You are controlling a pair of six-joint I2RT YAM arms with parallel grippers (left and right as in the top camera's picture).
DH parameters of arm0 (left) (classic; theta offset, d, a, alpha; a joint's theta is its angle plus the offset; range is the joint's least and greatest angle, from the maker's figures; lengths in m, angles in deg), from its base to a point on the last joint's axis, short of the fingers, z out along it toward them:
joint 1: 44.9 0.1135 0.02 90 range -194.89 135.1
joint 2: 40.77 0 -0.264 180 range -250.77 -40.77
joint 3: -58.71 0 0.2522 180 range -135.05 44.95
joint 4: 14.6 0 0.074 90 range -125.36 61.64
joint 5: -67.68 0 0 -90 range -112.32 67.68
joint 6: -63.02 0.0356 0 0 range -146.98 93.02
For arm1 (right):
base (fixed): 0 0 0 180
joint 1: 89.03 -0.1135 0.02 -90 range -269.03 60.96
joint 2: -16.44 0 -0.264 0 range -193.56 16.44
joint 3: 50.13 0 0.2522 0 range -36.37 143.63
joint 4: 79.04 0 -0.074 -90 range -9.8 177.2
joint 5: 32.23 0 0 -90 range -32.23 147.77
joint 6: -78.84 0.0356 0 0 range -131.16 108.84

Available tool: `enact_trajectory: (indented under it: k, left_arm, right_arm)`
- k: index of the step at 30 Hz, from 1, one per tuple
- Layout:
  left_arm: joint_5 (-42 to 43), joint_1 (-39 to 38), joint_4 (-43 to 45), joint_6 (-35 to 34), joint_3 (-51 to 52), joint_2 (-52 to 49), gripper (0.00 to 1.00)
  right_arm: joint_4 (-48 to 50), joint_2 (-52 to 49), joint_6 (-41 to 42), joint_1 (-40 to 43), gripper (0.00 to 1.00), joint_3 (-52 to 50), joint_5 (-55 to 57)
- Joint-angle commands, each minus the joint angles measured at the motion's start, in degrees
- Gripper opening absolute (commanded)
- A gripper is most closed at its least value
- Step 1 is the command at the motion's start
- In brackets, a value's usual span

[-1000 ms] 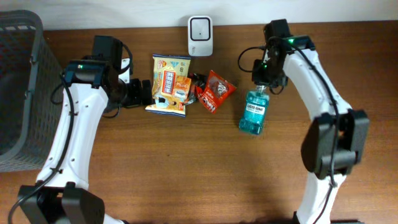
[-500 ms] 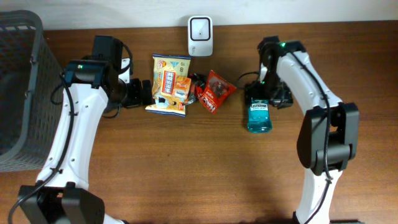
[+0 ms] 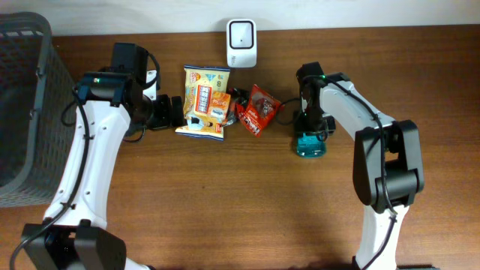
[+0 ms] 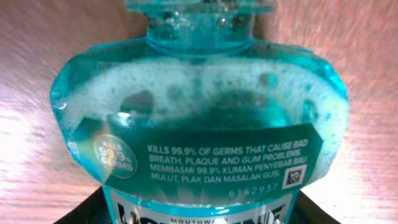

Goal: Scan the item barcode
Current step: 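Lift the mouthwash and hold its label to the scanner, then carry the mouthwash to the right edge of the table and release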

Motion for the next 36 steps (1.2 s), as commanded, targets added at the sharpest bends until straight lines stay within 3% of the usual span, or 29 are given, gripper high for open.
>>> enact_trajectory:
  k: [1,4,7,12,18,22,28,36]
  left_arm:
    - [0.4,0.1,-0.1,-0.3,-0.2,0.0,0.99]
    - [0.4,0.1,-0.1,-0.3,-0.2,0.0,0.99]
    - [0.4,0.1,-0.1,-0.3,-0.2,0.0,0.99]
    - [0.4,0.1,-0.1,-0.3,-0.2,0.0,0.99]
    - [0.4,0.1,-0.1,-0.3,-0.2,0.0,0.99]
    - [0.4,0.1,-0.1,-0.3,-0.2,0.0,0.99]
    - [0.4,0.1,-0.1,-0.3,-0.2,0.0,0.99]
    - [0.4,0.1,-0.1,-0.3,-0.2,0.0,0.99]
  right_arm:
    - [0.0,0.2,1.0,0.1,0.48,7.5,-3.1]
    - [3.5,0.2,1.0,0.1,0.46,17.4,-7.9]
    - [18.1,0.2,7.4,0.1,0.45,19.8,-18.4]
    - [37.7,0.2,15.6,-2.8,0.41,20.2,-17.7]
    - [53.6,-4.9,20.7,-11.5,0.4,20.4,1.3]
    - [61.7,-10.9,24.7,-12.3,0.4,20.4,7.5]
    - [64.5,-12.1,30.7,-12.0,0.41,20.4,13.0]
    - [64.5,-12.1,30.6,-11.9,0.41,20.4,12.8]
